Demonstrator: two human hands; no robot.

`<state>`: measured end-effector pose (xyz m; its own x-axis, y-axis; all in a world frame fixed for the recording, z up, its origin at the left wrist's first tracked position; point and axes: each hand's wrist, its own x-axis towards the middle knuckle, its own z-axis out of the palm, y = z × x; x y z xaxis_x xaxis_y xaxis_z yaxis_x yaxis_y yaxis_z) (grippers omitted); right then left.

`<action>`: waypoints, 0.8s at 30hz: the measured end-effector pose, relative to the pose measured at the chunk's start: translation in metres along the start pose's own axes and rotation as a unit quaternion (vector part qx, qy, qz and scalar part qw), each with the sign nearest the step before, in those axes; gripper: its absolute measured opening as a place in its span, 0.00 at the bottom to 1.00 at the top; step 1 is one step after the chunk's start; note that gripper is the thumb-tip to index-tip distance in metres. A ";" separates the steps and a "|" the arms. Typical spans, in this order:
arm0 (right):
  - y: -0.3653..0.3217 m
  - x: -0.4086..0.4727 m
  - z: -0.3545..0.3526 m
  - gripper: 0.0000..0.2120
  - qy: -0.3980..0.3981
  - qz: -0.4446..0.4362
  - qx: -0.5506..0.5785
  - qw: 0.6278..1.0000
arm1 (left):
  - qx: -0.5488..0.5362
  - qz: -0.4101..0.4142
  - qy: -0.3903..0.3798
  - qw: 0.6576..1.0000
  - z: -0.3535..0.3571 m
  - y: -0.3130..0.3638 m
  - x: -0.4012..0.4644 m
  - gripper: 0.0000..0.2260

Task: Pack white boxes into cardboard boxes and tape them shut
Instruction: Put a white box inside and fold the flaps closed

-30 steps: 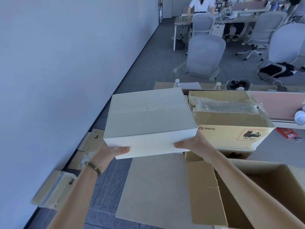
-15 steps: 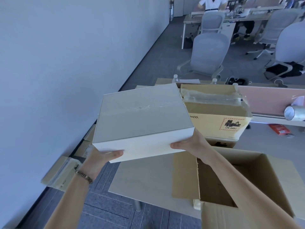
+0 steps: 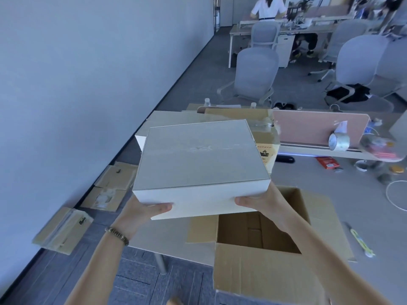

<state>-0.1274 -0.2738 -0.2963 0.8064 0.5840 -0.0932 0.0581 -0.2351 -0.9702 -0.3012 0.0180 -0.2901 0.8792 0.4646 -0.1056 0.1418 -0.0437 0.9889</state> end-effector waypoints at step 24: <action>0.115 -0.066 -0.116 0.32 0.070 0.112 0.016 0.991 | 0.068 -0.105 -0.135 0.983 0.162 -0.050 0.025 0.19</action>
<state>-0.1056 -0.4293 -0.3759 0.8710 0.4059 -0.2766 -0.1477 -0.3207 -0.9356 -0.2125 -0.1117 -0.3593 0.9101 0.2251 -0.3481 0.3765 -0.0976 0.9213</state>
